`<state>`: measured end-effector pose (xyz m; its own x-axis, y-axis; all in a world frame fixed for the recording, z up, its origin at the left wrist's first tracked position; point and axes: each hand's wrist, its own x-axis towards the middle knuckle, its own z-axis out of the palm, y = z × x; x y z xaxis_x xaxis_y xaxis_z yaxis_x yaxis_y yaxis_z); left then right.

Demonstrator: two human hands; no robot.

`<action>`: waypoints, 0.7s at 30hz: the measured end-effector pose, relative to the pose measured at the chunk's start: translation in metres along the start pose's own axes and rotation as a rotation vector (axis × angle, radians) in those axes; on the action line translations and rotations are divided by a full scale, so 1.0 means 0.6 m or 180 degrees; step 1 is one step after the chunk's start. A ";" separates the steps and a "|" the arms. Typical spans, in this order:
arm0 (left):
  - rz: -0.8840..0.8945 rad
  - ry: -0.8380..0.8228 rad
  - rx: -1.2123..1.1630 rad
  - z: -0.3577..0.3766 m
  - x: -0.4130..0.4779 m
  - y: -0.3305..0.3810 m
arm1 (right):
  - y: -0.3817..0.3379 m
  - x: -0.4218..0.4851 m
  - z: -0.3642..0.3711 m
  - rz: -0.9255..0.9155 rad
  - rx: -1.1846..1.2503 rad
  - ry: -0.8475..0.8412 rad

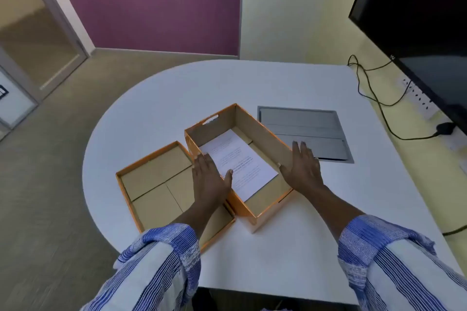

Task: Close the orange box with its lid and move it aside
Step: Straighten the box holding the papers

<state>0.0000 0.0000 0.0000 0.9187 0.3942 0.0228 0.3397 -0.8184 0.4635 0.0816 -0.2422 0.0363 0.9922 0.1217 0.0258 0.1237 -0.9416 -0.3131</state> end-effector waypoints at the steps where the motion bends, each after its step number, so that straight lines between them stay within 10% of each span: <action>1: -0.0136 -0.0022 -0.0093 0.001 -0.005 0.001 | -0.002 -0.007 -0.001 0.0073 -0.0001 -0.0020; 10: -0.0909 -0.0963 -0.1441 0.056 -0.022 0.000 | 0.060 -0.036 0.051 0.0317 0.0090 -0.0557; 21: -0.0501 -0.0619 -0.1307 0.064 -0.029 0.021 | 0.094 -0.037 0.031 0.0668 0.0065 -0.0386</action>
<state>-0.0039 -0.0335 -0.0286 0.8964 0.3826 -0.2237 0.4060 -0.5068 0.7605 0.0663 -0.2920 0.0006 0.9871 -0.0380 -0.1556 -0.0866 -0.9439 -0.3188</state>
